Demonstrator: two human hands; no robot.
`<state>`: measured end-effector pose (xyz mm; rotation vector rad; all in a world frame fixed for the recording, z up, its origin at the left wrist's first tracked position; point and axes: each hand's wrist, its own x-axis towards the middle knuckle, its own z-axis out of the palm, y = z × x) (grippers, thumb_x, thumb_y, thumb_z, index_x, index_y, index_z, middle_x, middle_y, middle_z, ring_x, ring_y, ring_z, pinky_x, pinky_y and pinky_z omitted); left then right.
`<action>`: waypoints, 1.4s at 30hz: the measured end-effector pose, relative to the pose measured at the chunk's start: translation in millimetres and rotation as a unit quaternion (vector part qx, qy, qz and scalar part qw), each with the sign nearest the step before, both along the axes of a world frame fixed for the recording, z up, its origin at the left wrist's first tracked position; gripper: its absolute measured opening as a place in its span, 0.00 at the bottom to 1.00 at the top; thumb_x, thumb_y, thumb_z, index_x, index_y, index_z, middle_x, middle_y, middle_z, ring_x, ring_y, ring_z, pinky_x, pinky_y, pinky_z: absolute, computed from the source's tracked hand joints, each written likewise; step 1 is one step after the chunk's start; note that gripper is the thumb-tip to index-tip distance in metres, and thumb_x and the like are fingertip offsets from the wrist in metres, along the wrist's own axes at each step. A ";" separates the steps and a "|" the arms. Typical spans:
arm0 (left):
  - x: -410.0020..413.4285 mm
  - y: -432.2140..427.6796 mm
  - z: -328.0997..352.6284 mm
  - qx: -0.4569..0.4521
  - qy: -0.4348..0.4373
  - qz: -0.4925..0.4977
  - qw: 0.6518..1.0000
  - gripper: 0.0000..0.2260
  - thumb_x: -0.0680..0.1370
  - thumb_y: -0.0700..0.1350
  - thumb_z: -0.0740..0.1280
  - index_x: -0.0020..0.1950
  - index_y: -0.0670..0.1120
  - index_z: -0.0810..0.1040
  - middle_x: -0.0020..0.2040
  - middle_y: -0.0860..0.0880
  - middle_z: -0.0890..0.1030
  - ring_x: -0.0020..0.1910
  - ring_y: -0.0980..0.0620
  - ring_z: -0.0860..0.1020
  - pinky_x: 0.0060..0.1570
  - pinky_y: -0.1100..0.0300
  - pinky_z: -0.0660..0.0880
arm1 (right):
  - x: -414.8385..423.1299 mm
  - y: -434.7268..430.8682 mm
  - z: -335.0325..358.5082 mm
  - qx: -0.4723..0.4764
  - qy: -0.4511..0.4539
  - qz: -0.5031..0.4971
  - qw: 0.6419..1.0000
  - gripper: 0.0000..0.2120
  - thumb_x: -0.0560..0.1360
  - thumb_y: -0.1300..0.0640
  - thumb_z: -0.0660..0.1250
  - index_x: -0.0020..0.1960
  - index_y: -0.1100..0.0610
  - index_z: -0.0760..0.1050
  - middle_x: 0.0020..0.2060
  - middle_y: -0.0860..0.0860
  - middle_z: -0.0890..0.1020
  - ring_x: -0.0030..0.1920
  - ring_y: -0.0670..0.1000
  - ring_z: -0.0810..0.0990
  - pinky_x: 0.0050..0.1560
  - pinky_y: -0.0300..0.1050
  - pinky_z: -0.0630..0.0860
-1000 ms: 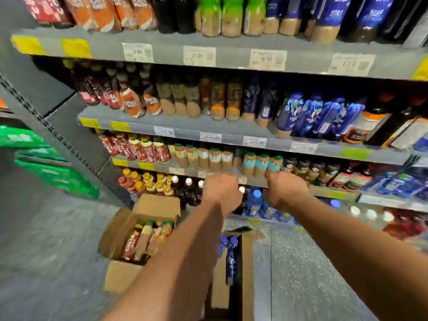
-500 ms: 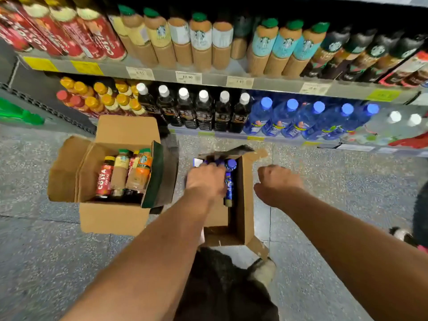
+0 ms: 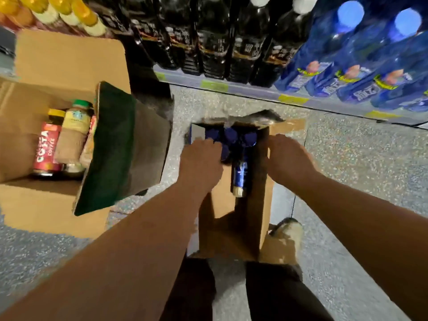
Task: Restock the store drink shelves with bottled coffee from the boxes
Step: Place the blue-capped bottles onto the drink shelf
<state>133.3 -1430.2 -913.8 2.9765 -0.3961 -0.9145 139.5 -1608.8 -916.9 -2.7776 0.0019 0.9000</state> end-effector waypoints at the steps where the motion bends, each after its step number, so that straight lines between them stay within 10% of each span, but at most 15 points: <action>1: 3.0 -2.3 -16.0 0.005 -0.019 -0.009 1.000 0.12 0.79 0.48 0.62 0.60 0.46 0.70 0.58 0.46 0.74 0.59 0.45 0.72 0.50 0.54 0.68 | 6.2 -0.3 -15.6 -0.003 -0.013 0.018 1.000 0.15 0.72 0.60 0.64 0.59 0.57 0.75 0.53 0.57 0.78 0.55 0.60 0.75 0.51 0.49 0.73; 10: 2.5 -15.4 -125.0 0.027 -0.072 -0.027 0.997 0.24 0.76 0.53 0.65 0.69 0.48 0.65 0.63 0.47 0.73 0.64 0.45 0.67 0.57 0.50 0.63 | 27.7 3.1 -115.2 -0.119 -0.111 0.185 0.969 0.20 0.72 0.56 0.66 0.62 0.57 0.71 0.54 0.57 0.77 0.55 0.60 0.76 0.51 0.51 0.67; 18: 6.1 -11.2 -130.6 -0.006 -0.096 -0.027 0.995 0.13 0.80 0.48 0.59 0.64 0.47 0.68 0.60 0.48 0.73 0.62 0.47 0.69 0.63 0.50 0.60 | 29.2 14.0 -116.9 -0.140 -0.132 0.189 0.963 0.14 0.75 0.58 0.62 0.60 0.55 0.66 0.51 0.56 0.78 0.46 0.59 0.80 0.47 0.48 0.64; 25: 5.0 -6.6 -22.3 -0.072 -0.038 0.023 0.996 0.17 0.79 0.41 0.61 0.67 0.49 0.64 0.62 0.44 0.66 0.51 0.41 0.77 0.39 0.53 0.66 | 15.0 21.3 -18.6 -0.009 -0.065 0.064 0.996 0.13 0.75 0.63 0.63 0.59 0.53 0.71 0.54 0.60 0.70 0.44 0.63 0.79 0.38 0.46 0.69; 32: 12.7 11.0 137.7 -0.184 0.017 0.078 0.980 0.14 0.77 0.37 0.61 0.59 0.52 0.70 0.59 0.43 0.65 0.40 0.41 0.72 0.40 0.52 0.69 | 11.6 31.0 149.5 0.039 -0.052 0.010 0.998 0.12 0.73 0.58 0.67 0.57 0.55 0.75 0.54 0.60 0.69 0.50 0.64 0.78 0.53 0.51 0.76; 42: -14.5 11.1 338.5 -0.234 -0.057 0.068 0.968 0.11 0.74 0.43 0.69 0.55 0.50 0.74 0.52 0.47 0.63 0.44 0.42 0.72 0.47 0.55 0.71 | -16.2 24.8 368.9 0.051 -0.138 0.121 0.982 0.11 0.70 0.58 0.71 0.52 0.55 0.77 0.45 0.53 0.68 0.46 0.56 0.72 0.43 0.44 0.67</action>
